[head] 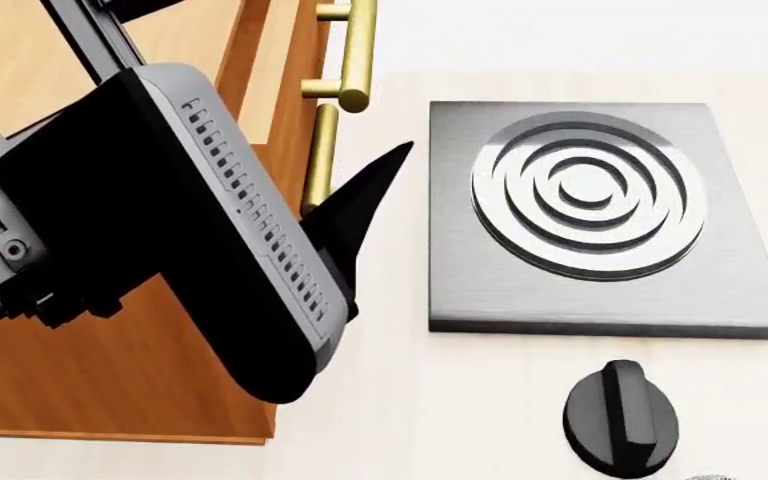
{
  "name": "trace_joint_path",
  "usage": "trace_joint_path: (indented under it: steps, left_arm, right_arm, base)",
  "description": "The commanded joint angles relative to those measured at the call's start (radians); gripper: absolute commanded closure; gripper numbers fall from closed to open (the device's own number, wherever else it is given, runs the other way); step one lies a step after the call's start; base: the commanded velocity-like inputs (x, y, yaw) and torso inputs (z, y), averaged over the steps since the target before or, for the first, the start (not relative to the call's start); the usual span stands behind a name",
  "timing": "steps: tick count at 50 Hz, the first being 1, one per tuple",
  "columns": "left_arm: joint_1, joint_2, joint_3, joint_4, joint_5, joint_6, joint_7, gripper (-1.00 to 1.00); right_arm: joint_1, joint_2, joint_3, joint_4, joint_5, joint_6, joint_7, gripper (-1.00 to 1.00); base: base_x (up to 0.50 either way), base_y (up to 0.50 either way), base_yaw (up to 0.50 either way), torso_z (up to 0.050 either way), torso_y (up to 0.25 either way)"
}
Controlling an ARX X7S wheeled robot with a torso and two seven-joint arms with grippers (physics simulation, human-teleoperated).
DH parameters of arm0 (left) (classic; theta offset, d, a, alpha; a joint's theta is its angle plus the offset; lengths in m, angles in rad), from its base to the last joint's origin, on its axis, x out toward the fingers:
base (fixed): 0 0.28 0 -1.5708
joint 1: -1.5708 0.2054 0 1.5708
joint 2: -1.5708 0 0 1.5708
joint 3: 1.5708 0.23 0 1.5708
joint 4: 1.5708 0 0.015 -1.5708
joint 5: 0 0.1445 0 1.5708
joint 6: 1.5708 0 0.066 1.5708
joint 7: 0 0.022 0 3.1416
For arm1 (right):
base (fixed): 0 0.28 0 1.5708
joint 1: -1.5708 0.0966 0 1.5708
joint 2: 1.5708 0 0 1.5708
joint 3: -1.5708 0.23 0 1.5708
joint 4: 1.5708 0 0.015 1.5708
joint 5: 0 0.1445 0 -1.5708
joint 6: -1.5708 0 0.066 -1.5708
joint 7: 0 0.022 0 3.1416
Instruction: Pick the akita bowl on the wooden cabinet and place it on the plate.
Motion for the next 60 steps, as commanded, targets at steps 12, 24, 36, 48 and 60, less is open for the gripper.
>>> trace_joint_path:
  steps: [12, 24, 36, 48, 60]
  left_arm:
    - [-0.004, -0.002, -0.003, 0.000, -0.006, 0.000, -0.003, -1.00]
    - [-0.004, -0.001, -0.003, -0.002, -0.006, 0.005, -0.004, -1.00]
    - [0.007, -0.003, 0.012, -0.007, 0.004, 0.015, -0.003, -1.00]
    - [0.014, -0.006, 0.017, -0.008, 0.007, 0.022, -0.005, -1.00]
    - [0.012, -0.008, 0.013, -0.008, 0.001, 0.022, -0.006, -1.00]
  right_arm:
    - [-0.042, 0.006, 0.080, 0.078, 0.010, -0.004, -0.033, 1.00]
    - [-0.019, 0.010, 0.065, 0.148, -0.007, 0.002, -0.049, 1.00]
    - [-0.030, 0.012, 0.084, 0.196, -0.007, 0.007, -0.063, 1.00]
    - [-0.065, -0.001, 0.135, 0.233, -0.002, -0.003, -0.078, 1.00]
    - [-0.070, -0.006, 0.141, 0.269, -0.008, 0.000, -0.085, 1.00]
  base:
    - [0.00, 0.00, 0.00, 0.000, 0.000]
    - [0.00, 0.00, 0.00, 0.001, 0.000]
    - [0.00, 0.00, 0.00, 0.000, 0.001]
    - [0.00, 0.00, 0.00, 0.000, 0.000]
    - [0.00, 0.00, 0.00, 0.000, 0.001]
